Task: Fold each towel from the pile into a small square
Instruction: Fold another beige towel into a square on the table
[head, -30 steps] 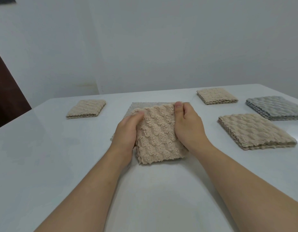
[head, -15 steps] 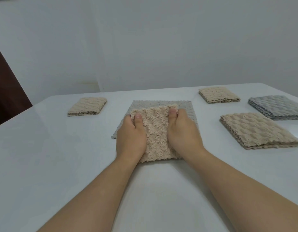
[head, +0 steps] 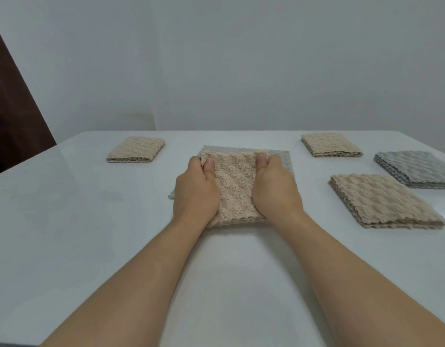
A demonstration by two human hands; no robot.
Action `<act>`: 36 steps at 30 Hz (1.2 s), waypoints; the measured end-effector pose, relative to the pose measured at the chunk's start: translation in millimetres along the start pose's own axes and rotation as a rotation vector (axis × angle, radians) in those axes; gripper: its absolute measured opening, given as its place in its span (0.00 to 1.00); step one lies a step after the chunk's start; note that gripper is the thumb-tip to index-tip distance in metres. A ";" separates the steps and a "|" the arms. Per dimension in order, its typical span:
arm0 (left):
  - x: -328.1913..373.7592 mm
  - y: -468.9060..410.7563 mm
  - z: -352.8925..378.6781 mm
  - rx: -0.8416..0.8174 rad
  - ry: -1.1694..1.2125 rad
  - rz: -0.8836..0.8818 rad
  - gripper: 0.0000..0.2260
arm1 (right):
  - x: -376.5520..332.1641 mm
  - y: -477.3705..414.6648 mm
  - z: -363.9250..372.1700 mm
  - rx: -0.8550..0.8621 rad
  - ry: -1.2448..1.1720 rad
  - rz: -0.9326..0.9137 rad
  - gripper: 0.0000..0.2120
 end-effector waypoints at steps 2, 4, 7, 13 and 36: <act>-1.0 0.4 2.4 -0.009 0.029 -0.016 0.17 | 1.5 -1.4 -1.6 -0.010 -0.039 0.017 0.16; -7.7 -1.0 2.7 0.001 0.081 -0.065 0.17 | -0.9 0.1 -3.9 0.005 -0.085 0.007 0.17; -21.8 -3.3 -1.3 0.037 0.150 -0.160 0.19 | -7.8 6.4 -1.3 -0.003 -0.107 -0.021 0.17; -12.7 4.4 2.6 0.029 0.101 -0.048 0.19 | -2.3 8.6 -3.4 0.025 -0.095 0.000 0.15; -16.3 -6.5 3.5 -0.010 -0.019 -0.062 0.18 | -4.3 7.8 1.0 -0.015 -0.100 -0.007 0.09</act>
Point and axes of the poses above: each hand's wrist, its own y-axis away from the middle knuckle, its own z-axis out of the palm, x = y × z, the point moved 8 cm from there along -y, towards the middle knuckle, and after that the axes turned 10 degrees about -z, right-handed, at the moved point
